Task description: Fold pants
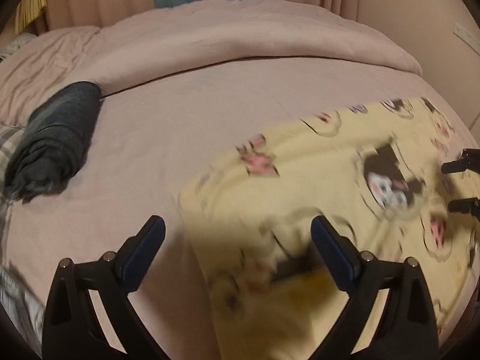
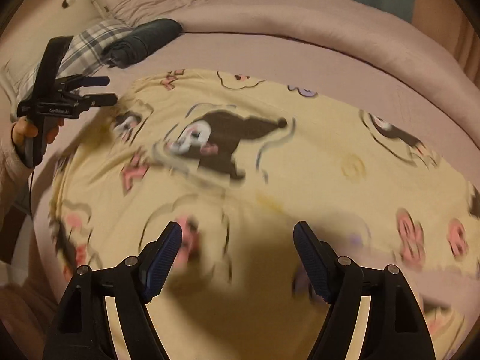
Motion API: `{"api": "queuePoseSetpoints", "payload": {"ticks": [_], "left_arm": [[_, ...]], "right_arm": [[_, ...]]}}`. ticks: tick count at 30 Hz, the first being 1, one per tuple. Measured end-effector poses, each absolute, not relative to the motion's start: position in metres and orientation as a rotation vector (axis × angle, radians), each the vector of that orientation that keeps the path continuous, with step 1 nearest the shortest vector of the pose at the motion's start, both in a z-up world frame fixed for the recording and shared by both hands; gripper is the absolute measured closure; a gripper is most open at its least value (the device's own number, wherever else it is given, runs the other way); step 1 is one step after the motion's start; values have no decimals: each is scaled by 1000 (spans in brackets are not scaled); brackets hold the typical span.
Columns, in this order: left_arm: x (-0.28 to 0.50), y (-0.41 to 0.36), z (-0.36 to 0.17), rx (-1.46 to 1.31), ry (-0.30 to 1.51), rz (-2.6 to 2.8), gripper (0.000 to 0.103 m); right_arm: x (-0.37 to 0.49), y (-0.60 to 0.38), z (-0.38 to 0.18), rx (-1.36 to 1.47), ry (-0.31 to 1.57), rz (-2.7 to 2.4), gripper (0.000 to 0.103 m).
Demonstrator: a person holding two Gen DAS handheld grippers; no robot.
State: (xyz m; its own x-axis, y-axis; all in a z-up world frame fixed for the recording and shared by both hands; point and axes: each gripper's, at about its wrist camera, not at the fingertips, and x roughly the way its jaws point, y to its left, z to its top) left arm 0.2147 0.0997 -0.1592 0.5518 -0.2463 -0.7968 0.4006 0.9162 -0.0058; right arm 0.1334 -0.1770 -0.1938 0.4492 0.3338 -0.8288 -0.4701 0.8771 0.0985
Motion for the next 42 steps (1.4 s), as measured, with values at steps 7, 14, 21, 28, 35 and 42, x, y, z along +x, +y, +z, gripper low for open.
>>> {"api": "queuePoseSetpoints", "payload": {"ticks": [7, 14, 21, 28, 35, 42], "left_arm": [[292, 91, -179, 175, 1035, -551, 9], [320, 92, -195, 248, 1139, -637, 23], [313, 85, -192, 350, 1126, -666, 67], [295, 84, -185, 347, 1118, -689, 96], [302, 117, -184, 220, 1156, -652, 73], [289, 132, -183, 271, 1158, -676, 29]], "right_arm": [[247, -171, -163, -254, 864, 546, 26], [344, -192, -203, -370, 1110, 589, 26], [342, -187, -210, -487, 1171, 686, 81], [316, -179, -203, -575, 1120, 682, 100], [310, -176, -207, -571, 1117, 602, 100], [316, -180, -187, -470, 1155, 634, 42]]}}
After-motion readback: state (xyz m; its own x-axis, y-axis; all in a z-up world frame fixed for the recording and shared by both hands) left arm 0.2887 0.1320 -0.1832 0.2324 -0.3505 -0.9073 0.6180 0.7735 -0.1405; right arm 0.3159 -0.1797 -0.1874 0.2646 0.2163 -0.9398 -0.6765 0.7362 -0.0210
